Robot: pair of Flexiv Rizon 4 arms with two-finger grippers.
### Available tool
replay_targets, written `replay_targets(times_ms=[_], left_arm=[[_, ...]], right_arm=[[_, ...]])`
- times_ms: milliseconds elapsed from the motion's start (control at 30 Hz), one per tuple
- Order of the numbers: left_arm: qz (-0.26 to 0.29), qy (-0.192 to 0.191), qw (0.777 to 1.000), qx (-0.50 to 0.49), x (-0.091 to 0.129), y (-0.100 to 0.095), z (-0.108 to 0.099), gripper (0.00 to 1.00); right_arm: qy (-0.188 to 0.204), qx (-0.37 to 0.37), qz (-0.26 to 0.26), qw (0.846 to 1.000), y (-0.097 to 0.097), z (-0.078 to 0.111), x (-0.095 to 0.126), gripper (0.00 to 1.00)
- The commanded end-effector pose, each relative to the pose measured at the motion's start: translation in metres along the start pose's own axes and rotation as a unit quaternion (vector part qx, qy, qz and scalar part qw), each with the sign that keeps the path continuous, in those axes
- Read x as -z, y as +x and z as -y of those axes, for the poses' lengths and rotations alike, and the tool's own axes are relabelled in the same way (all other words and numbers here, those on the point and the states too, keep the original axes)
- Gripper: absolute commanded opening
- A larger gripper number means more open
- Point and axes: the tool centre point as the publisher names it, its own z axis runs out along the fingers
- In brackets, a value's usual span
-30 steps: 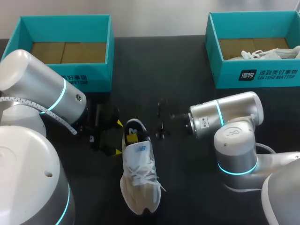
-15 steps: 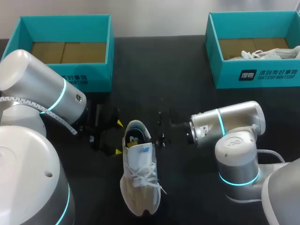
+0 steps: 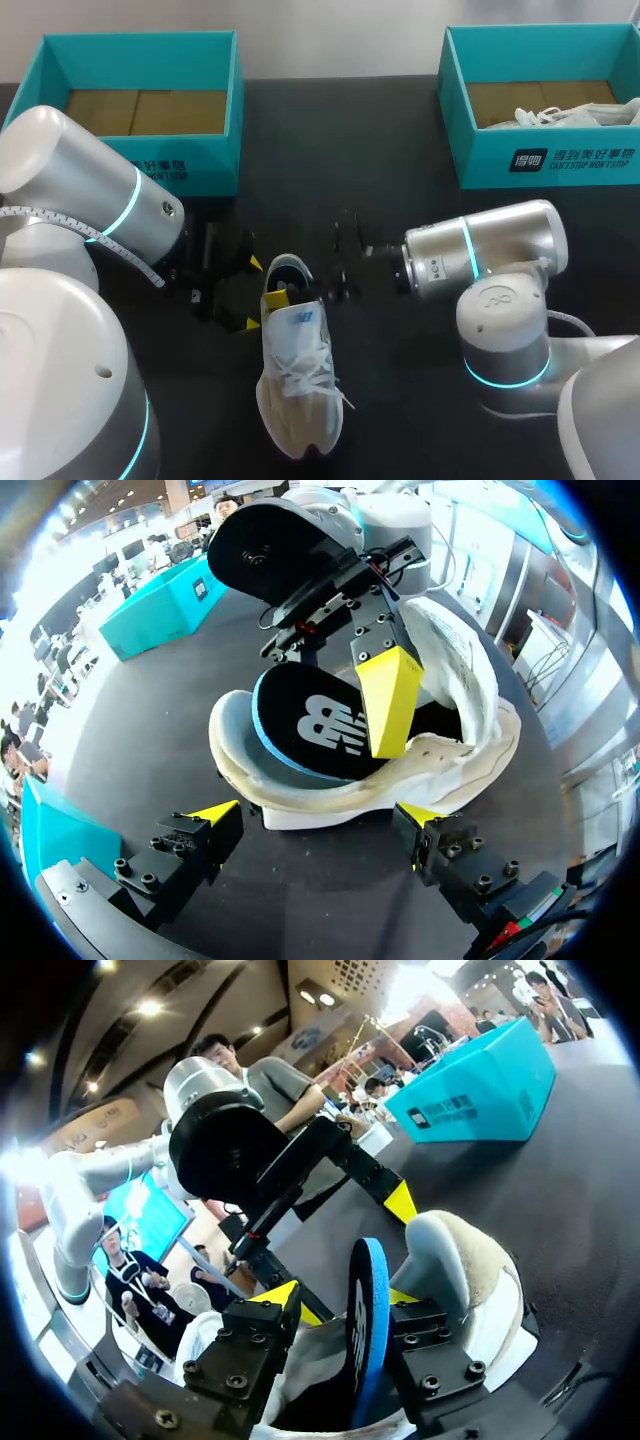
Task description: Take the shoe out of the shoebox, open the shoe tongue, remove and reinsert the insole, then place the shoe into the shoebox
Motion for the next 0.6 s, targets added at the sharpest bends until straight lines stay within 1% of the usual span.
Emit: replay_targets(times_ms=[33, 67, 100, 133, 167, 367, 600], left_arm=[[0.0, 0.0, 1.0, 0.0, 0.001, 0.001, 0.0, 1.0], [0.0, 0.0, 1.0, 0.0, 0.001, 0.001, 0.0, 1.0], [0.0, 0.0, 1.0, 0.0, 0.001, 0.001, 0.0, 1.0], [0.0, 0.0, 1.0, 0.0, 0.001, 0.001, 0.0, 1.0], [0.0, 0.0, 1.0, 0.0, 0.001, 0.001, 0.0, 1.0], [0.0, 0.0, 1.0, 0.0, 0.001, 0.001, 0.0, 1.0], [0.0, 0.0, 1.0, 0.0, 0.001, 0.001, 0.0, 1.0]], right_arm=[[0.009, 0.0, 0.003, 1.0, -0.003, -0.006, 0.0, 0.4], [0.009, -0.002, 0.005, 1.0, -0.005, -0.006, 0.0, 0.37], [0.008, -0.005, 0.006, 1.0, -0.008, -0.006, 0.0, 0.32], [0.008, -0.013, 0.008, 1.0, -0.011, -0.006, 0.001, 0.2], [0.007, -0.02, 0.009, 1.0, -0.013, -0.006, 0.001, 0.0], [0.011, -0.064, 0.014, 0.998, -0.019, 0.005, -0.002, 0.0], [0.02, -0.101, 0.008, 0.995, -0.01, 0.029, -0.009, 0.0]])
